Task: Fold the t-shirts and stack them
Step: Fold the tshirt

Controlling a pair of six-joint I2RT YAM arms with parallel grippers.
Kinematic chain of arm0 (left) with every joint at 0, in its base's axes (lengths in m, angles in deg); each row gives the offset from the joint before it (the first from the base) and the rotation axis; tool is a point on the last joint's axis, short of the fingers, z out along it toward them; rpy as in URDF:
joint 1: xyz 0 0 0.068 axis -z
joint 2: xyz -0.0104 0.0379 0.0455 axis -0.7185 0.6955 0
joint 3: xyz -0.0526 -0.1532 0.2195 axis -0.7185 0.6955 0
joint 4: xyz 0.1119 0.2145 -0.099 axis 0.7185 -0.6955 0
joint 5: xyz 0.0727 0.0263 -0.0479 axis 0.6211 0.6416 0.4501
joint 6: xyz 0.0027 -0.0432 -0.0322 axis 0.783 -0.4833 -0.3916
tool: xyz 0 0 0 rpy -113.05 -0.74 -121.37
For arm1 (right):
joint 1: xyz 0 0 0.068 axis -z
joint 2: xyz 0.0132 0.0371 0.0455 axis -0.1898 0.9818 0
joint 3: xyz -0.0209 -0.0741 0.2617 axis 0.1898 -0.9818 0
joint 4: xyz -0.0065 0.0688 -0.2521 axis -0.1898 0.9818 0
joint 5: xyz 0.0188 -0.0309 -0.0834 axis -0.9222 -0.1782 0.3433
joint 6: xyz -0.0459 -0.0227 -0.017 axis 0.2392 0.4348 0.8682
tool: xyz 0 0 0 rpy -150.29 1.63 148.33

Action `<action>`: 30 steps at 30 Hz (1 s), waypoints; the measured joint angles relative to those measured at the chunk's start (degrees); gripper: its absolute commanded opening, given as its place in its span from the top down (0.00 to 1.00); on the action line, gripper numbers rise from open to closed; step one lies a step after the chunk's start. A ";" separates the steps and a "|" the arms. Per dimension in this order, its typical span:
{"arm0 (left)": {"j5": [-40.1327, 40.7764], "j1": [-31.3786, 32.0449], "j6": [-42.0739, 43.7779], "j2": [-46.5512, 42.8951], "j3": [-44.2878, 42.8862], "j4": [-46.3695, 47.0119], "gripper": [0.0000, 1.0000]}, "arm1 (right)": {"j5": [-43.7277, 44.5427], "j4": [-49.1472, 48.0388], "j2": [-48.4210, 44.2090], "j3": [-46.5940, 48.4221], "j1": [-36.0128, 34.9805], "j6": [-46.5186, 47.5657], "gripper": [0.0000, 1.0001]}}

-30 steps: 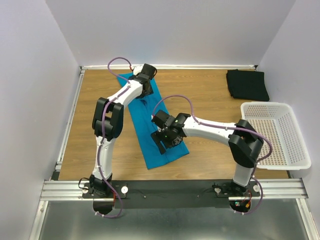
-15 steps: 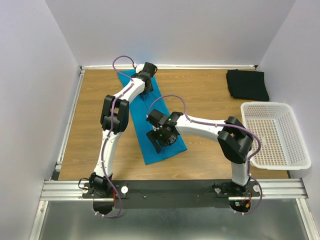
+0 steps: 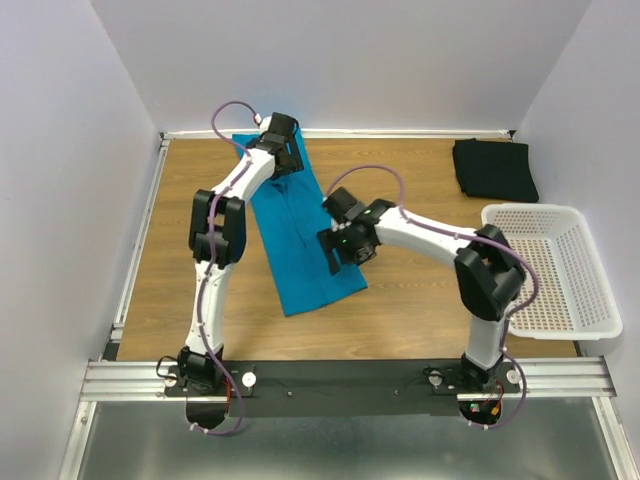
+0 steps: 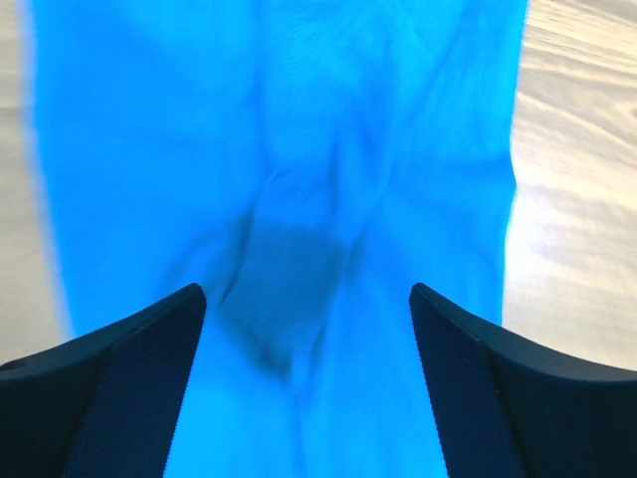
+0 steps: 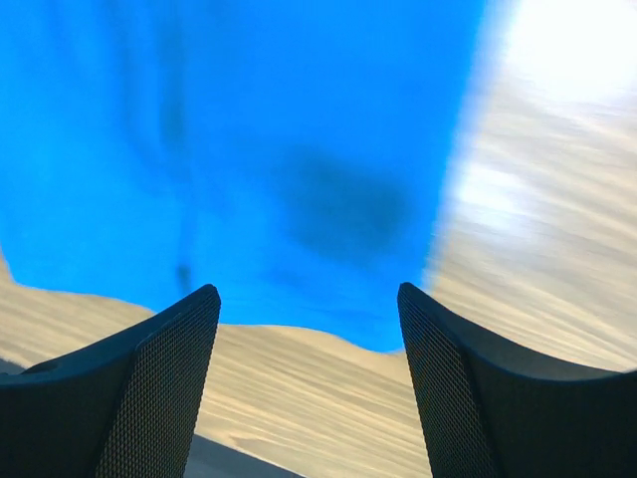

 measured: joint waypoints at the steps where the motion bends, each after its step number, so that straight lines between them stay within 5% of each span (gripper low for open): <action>1: -0.04 -0.09 0.02 -2.69 2.21 -0.17 0.05 | 0.15 -0.04 -1.38 -0.76 1.51 0.04 0.23; 8: -0.13 0.02 -1.75 -28.26 17.25 0.33 0.07 | 1.05 -0.79 -8.48 -6.34 7.78 0.70 0.38; 15: -1.03 4.50 -6.58 -51.15 48.78 1.44 0.18 | -2.97 -2.67 -9.22 -14.14 8.63 -1.53 0.47; 21: -5.44 9.97 -12.07 -56.54 70.58 -3.06 0.20 | -5.33 -5.01 -9.22 -15.93 9.31 -2.73 0.50; 30: -8.98 13.62 -17.81 -62.23 76.65 -4.00 0.21 | -8.44 -7.98 -8.74 -17.44 9.38 -3.82 0.50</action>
